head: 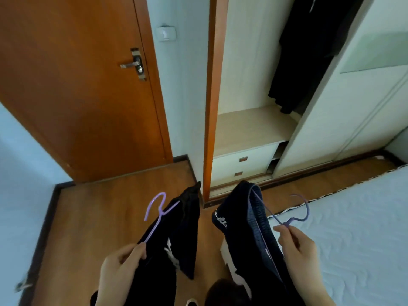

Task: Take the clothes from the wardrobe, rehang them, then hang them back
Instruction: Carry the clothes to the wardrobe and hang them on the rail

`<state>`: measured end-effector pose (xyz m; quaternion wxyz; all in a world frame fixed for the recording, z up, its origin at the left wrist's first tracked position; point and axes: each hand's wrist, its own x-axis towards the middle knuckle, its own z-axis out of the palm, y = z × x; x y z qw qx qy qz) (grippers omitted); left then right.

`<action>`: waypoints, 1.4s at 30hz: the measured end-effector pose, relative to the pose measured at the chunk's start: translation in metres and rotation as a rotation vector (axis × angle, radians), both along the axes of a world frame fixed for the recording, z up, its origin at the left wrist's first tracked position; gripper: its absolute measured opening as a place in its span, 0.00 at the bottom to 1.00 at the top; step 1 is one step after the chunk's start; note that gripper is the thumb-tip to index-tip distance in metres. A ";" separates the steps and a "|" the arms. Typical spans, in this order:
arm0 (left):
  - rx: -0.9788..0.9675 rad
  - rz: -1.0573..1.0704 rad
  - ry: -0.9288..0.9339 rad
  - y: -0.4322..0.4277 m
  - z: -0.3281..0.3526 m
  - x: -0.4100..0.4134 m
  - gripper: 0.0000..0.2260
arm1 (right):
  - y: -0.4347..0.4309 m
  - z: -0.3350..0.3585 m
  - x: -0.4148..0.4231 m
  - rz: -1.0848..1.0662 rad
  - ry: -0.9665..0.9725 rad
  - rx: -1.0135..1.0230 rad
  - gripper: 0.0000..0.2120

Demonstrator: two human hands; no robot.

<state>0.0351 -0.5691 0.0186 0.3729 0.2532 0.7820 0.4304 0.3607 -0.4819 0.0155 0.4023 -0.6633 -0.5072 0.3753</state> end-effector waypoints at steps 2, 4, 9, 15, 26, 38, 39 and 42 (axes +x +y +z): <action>0.033 -0.104 -0.018 0.045 0.010 -0.004 0.16 | 0.031 0.015 -0.002 -0.040 0.004 0.012 0.11; 0.059 -0.232 -0.027 0.103 0.021 -0.006 0.16 | 0.076 0.028 -0.002 -0.098 0.023 0.036 0.12; 0.133 -0.431 -0.030 0.251 0.047 0.008 0.17 | 0.198 0.063 0.000 -0.161 0.104 0.100 0.11; 0.171 -0.502 -0.133 0.424 0.073 0.042 0.16 | 0.344 0.107 0.016 -0.188 0.283 0.107 0.14; 0.378 -0.466 -0.708 0.654 0.188 0.110 0.11 | 0.575 0.233 0.037 -0.212 0.265 0.295 0.14; 0.682 -0.453 -0.955 0.783 0.256 0.158 0.09 | 0.748 0.348 0.016 -0.165 0.222 0.403 0.14; 0.695 -0.455 -0.939 0.792 0.258 0.161 0.10 | 0.760 0.356 0.017 -0.156 0.230 0.406 0.13; 0.711 -0.443 -0.876 0.820 0.263 0.173 0.12 | 0.801 0.375 0.022 -0.100 0.255 0.423 0.12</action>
